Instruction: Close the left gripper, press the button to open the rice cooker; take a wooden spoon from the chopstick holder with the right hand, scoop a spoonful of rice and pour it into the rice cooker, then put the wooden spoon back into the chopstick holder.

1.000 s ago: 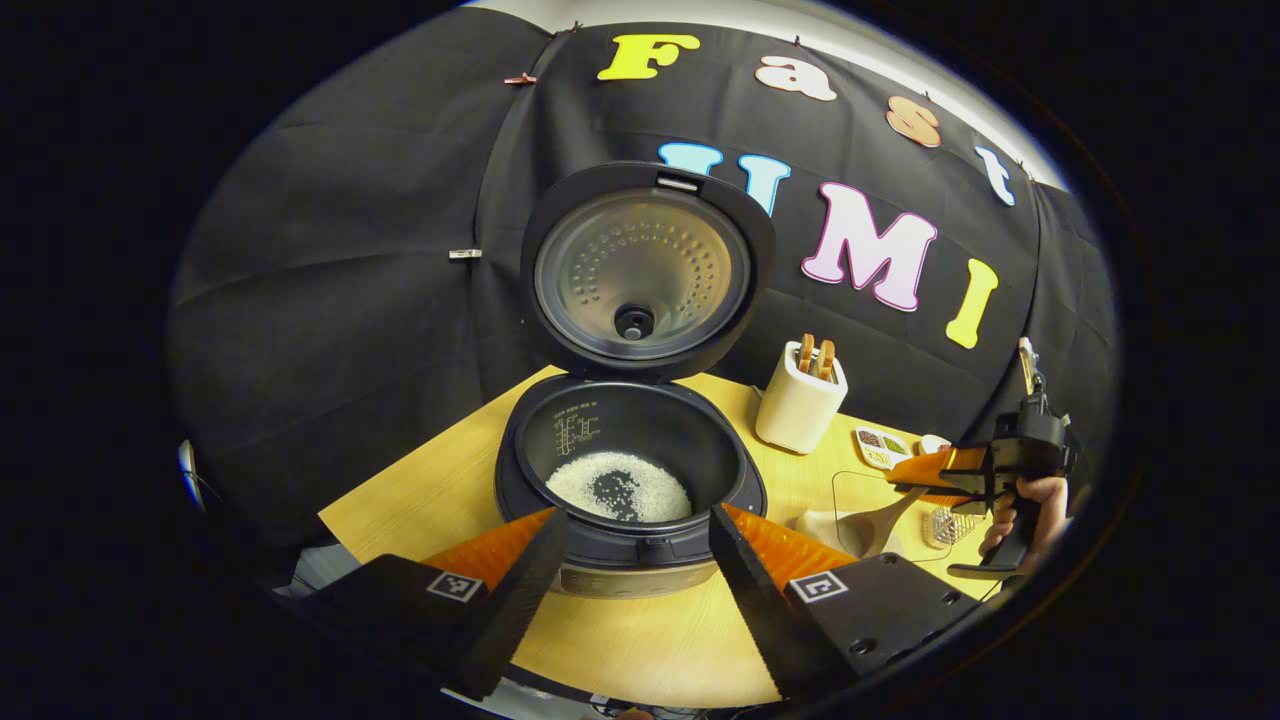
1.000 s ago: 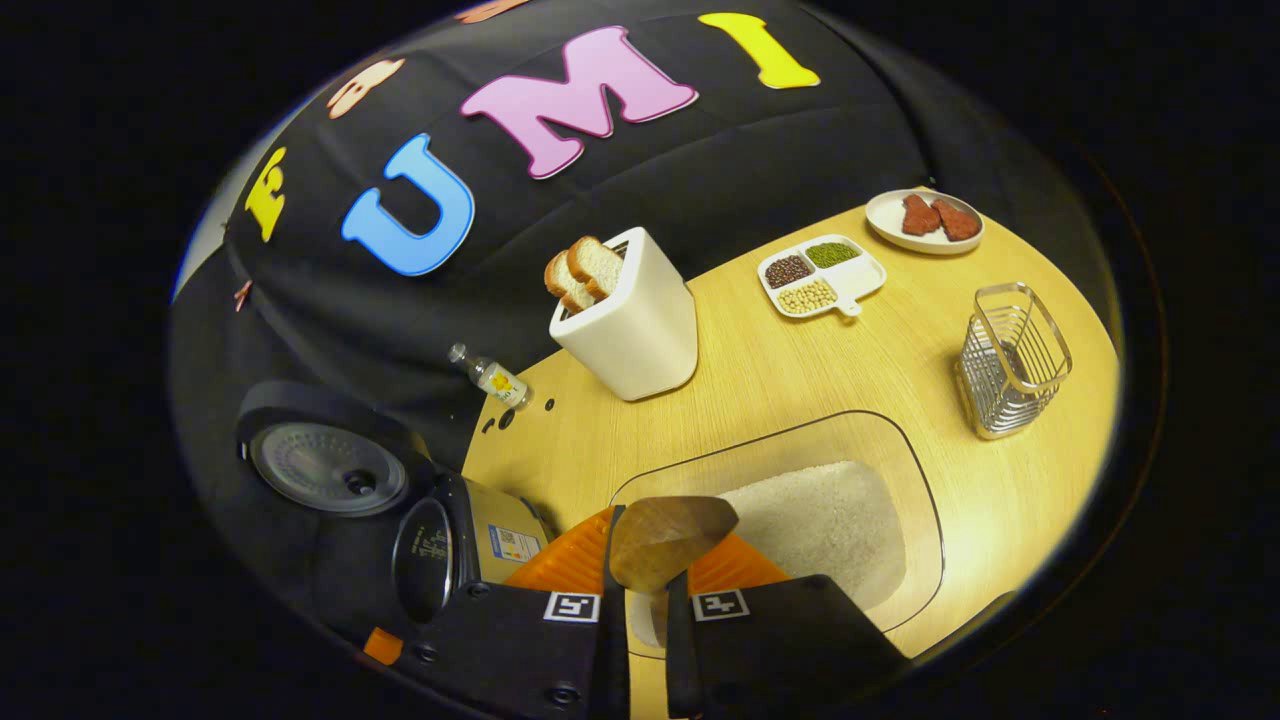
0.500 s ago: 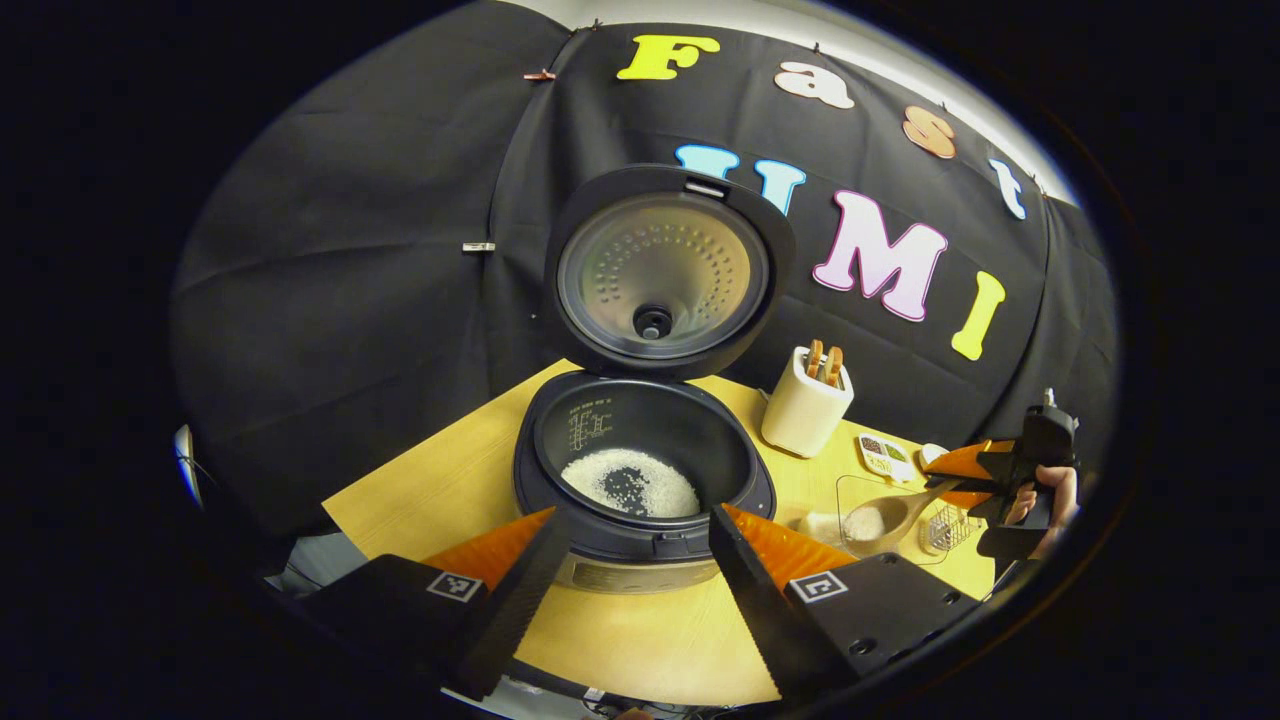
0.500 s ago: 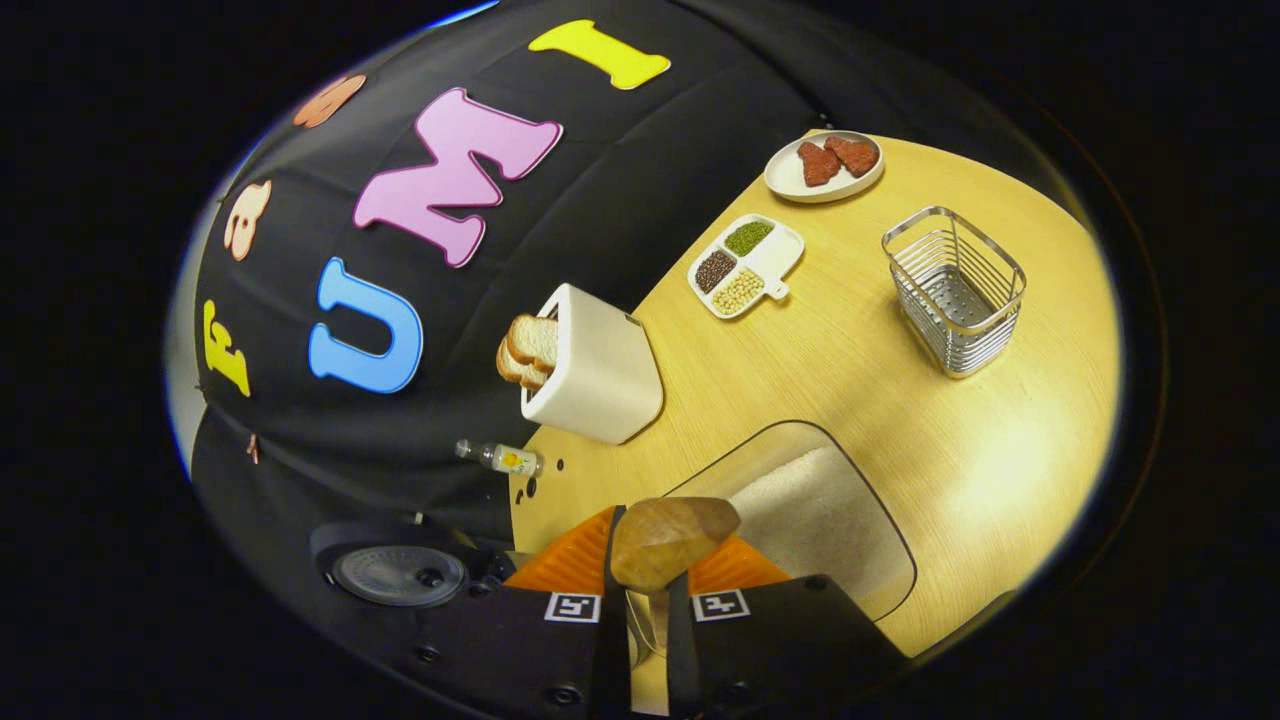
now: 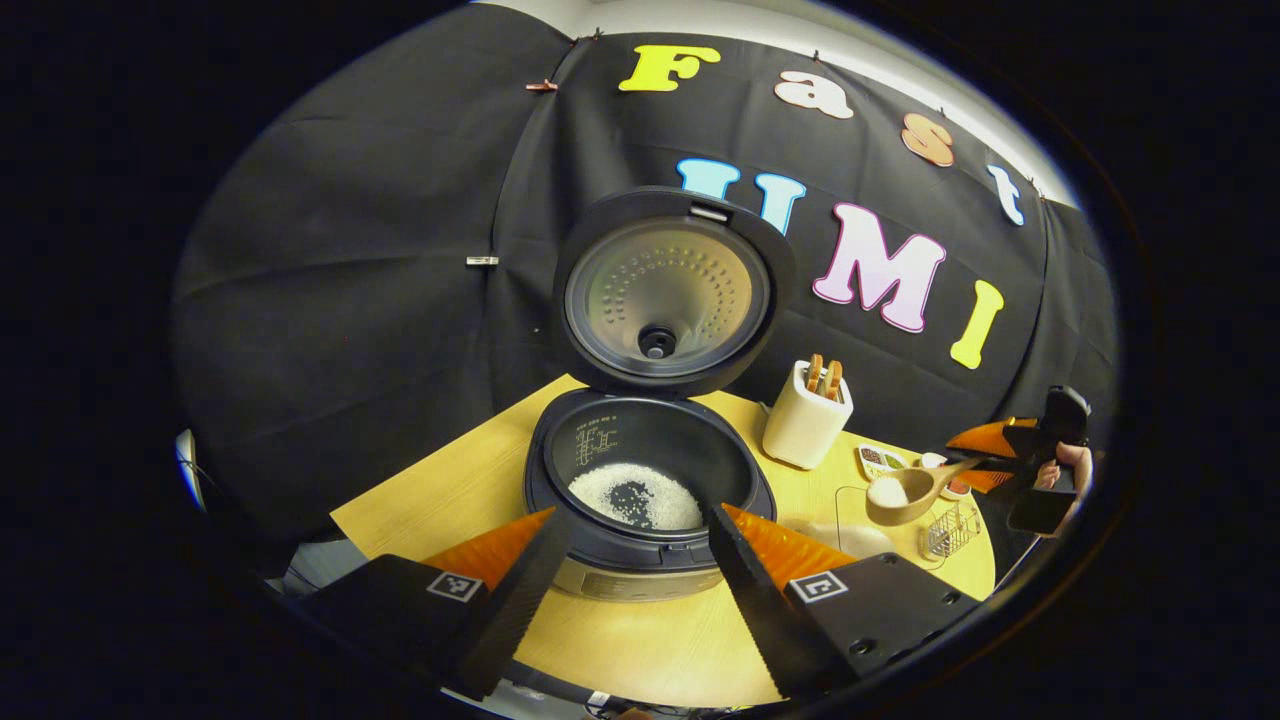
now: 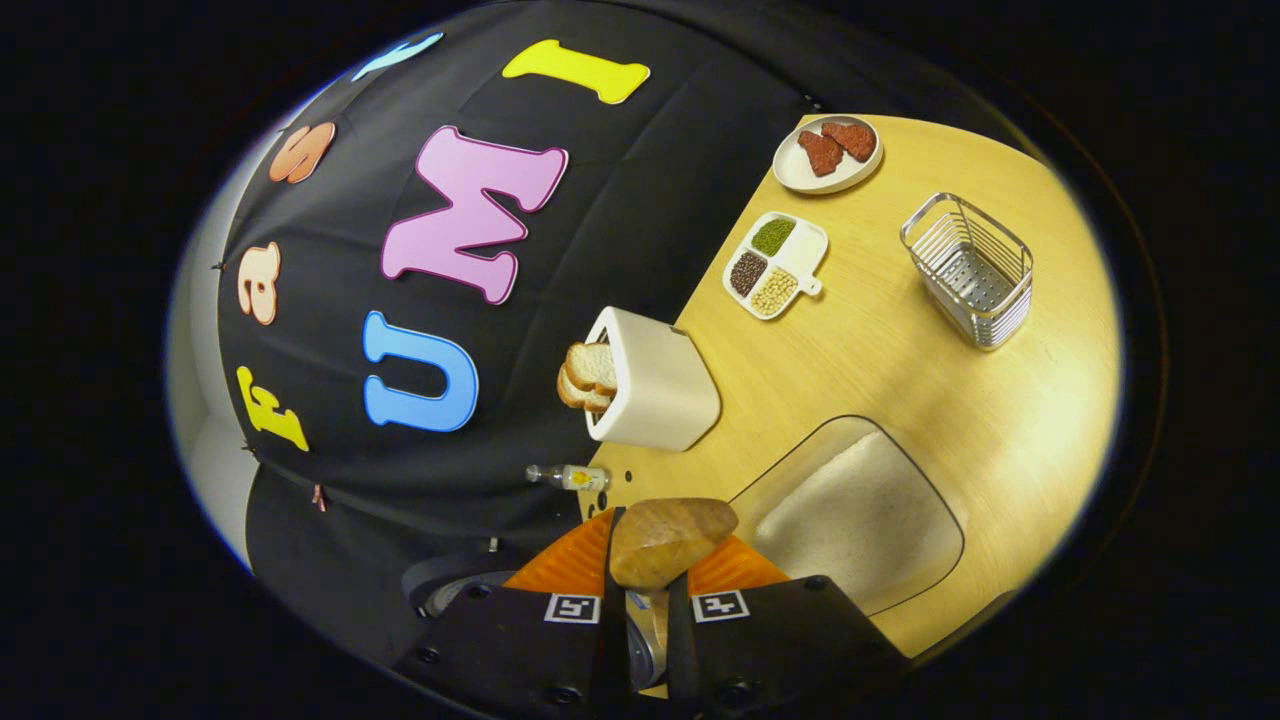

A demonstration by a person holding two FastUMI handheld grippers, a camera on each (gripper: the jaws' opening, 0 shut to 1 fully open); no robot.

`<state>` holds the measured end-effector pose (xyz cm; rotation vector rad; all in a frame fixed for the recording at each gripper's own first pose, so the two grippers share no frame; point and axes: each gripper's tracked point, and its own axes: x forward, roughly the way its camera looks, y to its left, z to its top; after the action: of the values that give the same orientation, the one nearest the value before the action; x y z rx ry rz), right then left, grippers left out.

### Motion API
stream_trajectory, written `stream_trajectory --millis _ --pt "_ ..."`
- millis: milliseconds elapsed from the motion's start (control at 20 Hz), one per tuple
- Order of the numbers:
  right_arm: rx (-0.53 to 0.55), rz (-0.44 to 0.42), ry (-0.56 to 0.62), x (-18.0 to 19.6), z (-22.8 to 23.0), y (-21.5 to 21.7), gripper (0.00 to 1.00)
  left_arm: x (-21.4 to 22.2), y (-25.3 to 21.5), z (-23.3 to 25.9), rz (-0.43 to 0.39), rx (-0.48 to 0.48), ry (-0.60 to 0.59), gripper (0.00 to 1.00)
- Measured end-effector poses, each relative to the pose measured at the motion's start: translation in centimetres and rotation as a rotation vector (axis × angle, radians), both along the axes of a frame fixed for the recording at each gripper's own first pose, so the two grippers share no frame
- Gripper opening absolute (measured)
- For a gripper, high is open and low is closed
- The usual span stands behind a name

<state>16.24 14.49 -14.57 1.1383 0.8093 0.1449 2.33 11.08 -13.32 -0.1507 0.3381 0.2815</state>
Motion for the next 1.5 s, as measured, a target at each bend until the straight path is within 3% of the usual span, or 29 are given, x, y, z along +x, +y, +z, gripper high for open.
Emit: stream_trajectory --millis 100,350,600,900,1200,1500 --pt "0.05 0.004 -0.005 0.1 1.5 1.3 0.18 -0.1 0.0 0.2 -0.003 -0.003 -0.007 0.92" --pt "0.168 0.031 -0.021 0.3 5.3 5.7 0.18 -0.5 0.8 1.0 -0.003 0.009 -0.025 0.95" --pt "0.17 0.118 -0.074 -0.1 7.4 11.8 0.19 -1.3 3.1 1.6 0.018 0.024 -0.039 0.92" --pt "0.055 0.246 -0.163 -1.5 8.4 18.8 0.18 -2.9 6.3 2.0 0.07 0.015 -0.052 0.95" --pt "-0.169 0.415 -0.35 -3.3 8.7 24.8 0.19 -4.9 9.5 2.1 0.14 0.001 -0.059 0.95" --pt "-0.345 0.488 -0.473 -3.7 7.8 28.2 0.18 -5.3 11.5 1.7 0.169 -0.001 -0.052 0.95"
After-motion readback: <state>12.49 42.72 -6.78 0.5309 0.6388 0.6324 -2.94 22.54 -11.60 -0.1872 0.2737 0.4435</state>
